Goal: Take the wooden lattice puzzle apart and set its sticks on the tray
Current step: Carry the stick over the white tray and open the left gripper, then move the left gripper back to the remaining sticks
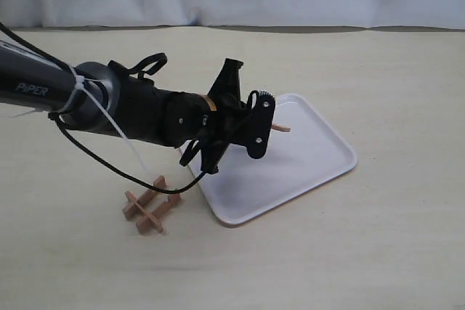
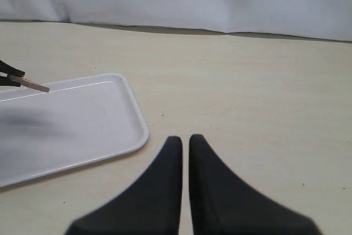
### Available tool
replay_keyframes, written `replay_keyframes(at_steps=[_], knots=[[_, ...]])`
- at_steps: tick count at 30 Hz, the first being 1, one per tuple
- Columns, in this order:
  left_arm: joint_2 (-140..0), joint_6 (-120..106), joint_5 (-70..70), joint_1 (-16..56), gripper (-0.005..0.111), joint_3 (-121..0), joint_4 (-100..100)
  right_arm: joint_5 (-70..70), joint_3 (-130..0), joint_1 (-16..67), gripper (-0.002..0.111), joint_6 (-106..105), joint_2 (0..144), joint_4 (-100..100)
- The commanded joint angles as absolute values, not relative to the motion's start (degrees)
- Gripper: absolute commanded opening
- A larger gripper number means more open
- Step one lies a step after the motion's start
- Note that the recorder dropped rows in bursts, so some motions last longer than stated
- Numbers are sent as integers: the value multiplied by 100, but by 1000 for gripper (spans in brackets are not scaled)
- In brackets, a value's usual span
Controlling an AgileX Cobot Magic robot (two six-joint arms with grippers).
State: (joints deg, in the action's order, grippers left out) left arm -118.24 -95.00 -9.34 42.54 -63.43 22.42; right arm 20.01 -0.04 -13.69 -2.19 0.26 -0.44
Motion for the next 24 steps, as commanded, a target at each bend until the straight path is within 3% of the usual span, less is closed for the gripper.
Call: replay_keyframes(at_steps=[1,6,10,18,24], knots=[[-11833,-9412,-1131,4269,10,-6367,2408,1980,0,-1391,4,-215,0,-48],[-11833,-9398,-1327,4269,41,-6367,2613,1980,0,-1391,4,-215,0,-48],[-11811,-9398,-1615,4269,53,-6367,3409,1980,0,-1391,4,-215,0,-48],[-10397,-11559,-2454,4231,48,-6367,7439,1980,0,-1391,4,-215,0,-48],[-9896,-12266,-3120,3659,18,-6367,9897,1980,0,-1391,4,-215,0,-48]])
